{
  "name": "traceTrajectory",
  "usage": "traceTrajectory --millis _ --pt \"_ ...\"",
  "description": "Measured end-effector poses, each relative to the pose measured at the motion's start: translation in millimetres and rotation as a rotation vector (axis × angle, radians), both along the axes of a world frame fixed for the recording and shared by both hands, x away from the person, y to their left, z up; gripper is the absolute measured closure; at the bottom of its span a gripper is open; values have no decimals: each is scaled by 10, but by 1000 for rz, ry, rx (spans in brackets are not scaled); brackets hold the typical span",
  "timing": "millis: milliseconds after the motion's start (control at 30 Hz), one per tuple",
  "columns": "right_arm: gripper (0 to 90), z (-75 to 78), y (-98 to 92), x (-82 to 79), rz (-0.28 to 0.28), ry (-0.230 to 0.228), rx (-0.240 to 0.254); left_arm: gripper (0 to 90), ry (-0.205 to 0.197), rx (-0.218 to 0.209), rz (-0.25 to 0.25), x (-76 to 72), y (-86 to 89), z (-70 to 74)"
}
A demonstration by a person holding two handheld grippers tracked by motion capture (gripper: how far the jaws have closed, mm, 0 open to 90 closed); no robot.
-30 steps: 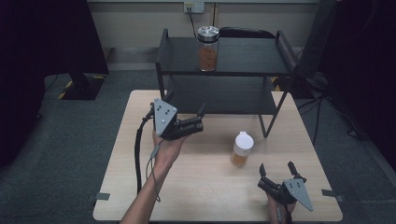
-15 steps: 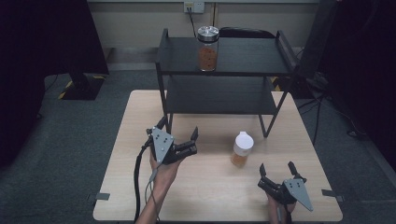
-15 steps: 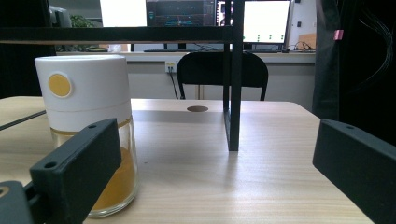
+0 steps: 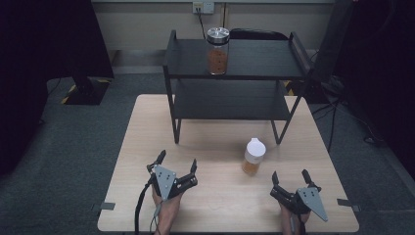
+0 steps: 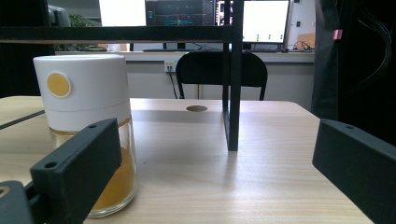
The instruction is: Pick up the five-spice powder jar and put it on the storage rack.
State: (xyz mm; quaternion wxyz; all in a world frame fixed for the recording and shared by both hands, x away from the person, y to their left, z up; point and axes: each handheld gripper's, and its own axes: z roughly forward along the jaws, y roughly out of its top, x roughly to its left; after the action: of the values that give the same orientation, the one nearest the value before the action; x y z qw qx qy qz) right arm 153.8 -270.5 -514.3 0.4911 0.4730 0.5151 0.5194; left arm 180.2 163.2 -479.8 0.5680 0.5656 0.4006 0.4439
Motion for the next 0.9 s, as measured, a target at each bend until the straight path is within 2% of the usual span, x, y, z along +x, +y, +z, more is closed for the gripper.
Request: traceTrajectory --millis 233,467,667,800,900 --pt "0 -1 3 -1 -2 0 0 2 31 -37 16 -60 62 -197" --pt "0 -2 4 -2 -3 -1 1 2 29 -45 30 -99 95 -346" --pt "0 -3 4 -2 -2 -2 1 2 33 -44 34 -74 113 -372" --pt "0 -3 4 -3 -3 -1 2 4 33 -47 56 -79 78 -373" --pt "0 -4 4 -3 -3 -2 2 3 32 -48 49 -84 88 -376"
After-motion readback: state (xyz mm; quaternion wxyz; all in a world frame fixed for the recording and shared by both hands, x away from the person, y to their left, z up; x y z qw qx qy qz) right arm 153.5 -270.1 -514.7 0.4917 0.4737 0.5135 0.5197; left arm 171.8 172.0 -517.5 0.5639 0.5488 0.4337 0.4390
